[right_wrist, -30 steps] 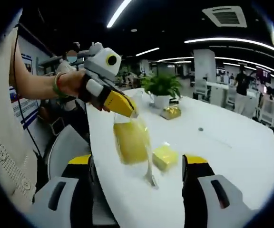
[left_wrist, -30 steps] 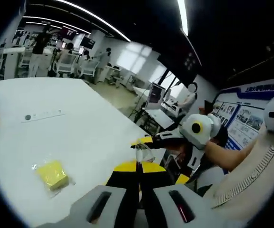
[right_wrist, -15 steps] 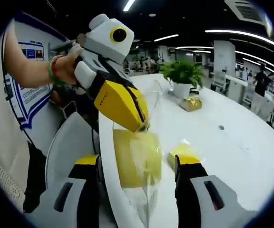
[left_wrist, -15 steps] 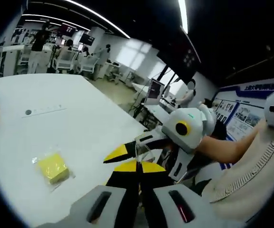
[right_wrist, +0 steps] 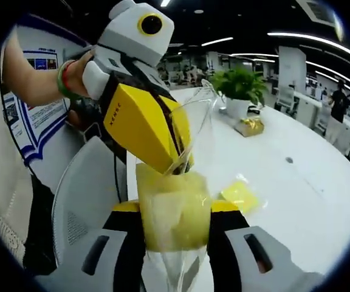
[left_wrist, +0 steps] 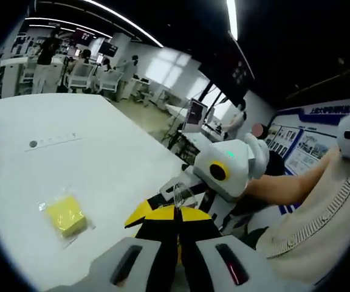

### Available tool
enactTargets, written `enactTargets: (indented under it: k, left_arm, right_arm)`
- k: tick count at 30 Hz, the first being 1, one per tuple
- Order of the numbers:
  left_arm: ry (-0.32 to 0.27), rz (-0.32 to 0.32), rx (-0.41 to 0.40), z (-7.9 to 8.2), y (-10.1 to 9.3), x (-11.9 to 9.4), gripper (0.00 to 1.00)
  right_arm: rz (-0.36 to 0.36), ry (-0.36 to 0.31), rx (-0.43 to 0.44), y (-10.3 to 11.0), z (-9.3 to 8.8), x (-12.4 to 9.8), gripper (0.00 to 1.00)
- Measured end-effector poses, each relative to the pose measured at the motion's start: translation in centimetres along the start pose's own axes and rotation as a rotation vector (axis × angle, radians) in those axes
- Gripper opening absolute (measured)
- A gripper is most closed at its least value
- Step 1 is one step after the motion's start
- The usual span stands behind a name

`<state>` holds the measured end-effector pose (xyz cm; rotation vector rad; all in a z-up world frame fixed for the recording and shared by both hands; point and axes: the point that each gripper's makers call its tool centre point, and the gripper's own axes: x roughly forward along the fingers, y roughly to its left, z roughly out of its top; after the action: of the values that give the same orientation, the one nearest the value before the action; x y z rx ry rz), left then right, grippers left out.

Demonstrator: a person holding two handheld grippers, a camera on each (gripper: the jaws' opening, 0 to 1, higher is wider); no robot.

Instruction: Compare the silicone blocks by pressing each to a similar depth, holding the contact briefly, and releasing to observe deformation and rebound differences across the visible hardness samples.

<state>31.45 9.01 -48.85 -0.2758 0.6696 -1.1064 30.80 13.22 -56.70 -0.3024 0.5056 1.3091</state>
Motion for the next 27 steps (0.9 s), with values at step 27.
enactTargets:
  k: [27]
  left_arm:
    - [0.032,-0.006,0.021,-1.6,-0.6,-0.9,0.00]
  right_arm:
    - [-0.051,0.000,-0.111,1.5,-0.4,0.5,0.13]
